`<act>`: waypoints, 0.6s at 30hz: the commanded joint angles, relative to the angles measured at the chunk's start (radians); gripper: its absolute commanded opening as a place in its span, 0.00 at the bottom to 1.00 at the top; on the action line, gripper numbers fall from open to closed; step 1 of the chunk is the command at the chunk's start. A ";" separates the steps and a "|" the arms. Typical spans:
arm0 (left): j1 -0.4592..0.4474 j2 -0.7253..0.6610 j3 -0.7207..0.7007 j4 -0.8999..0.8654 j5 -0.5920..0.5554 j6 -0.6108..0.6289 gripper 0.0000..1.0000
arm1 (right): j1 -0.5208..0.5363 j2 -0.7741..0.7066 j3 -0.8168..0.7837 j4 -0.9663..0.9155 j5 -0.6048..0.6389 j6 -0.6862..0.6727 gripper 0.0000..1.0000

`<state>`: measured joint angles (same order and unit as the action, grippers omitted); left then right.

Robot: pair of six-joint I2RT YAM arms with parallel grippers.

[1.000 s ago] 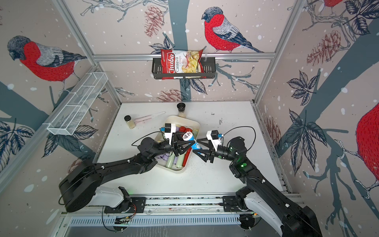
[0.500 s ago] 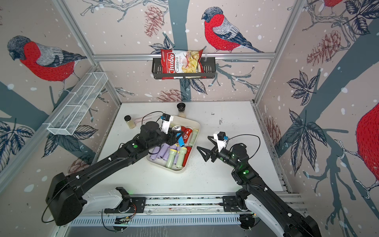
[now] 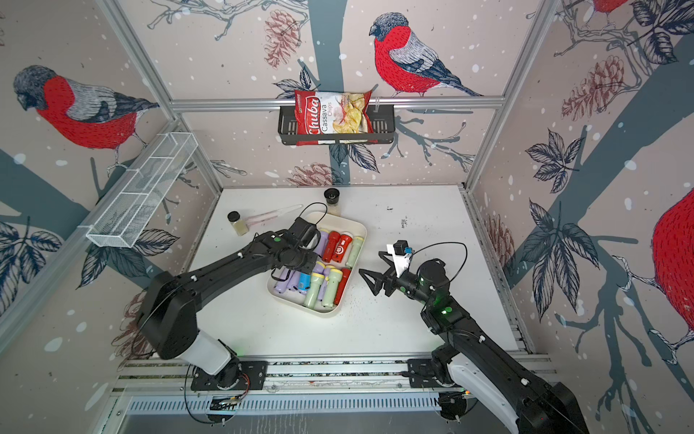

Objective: Put the flashlights into the storage boxes
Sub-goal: Place the flashlight at the storage box.

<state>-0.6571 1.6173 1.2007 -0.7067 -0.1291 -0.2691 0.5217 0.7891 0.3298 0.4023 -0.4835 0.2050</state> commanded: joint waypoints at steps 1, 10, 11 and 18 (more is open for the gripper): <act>0.001 0.040 0.033 -0.087 -0.041 0.039 0.36 | 0.000 0.001 0.006 -0.002 -0.015 -0.021 1.00; 0.014 0.028 0.049 -0.073 -0.070 0.015 0.70 | 0.003 0.003 0.005 -0.011 -0.029 -0.030 1.00; 0.022 0.010 0.044 -0.061 -0.070 0.014 0.72 | 0.002 0.004 0.005 -0.010 -0.030 -0.029 1.00; 0.194 -0.134 -0.061 0.061 0.038 -0.015 0.77 | 0.003 0.016 0.003 0.007 -0.023 -0.010 1.00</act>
<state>-0.5182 1.5181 1.1797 -0.7063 -0.1402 -0.2588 0.5232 0.8017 0.3302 0.3840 -0.4992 0.1860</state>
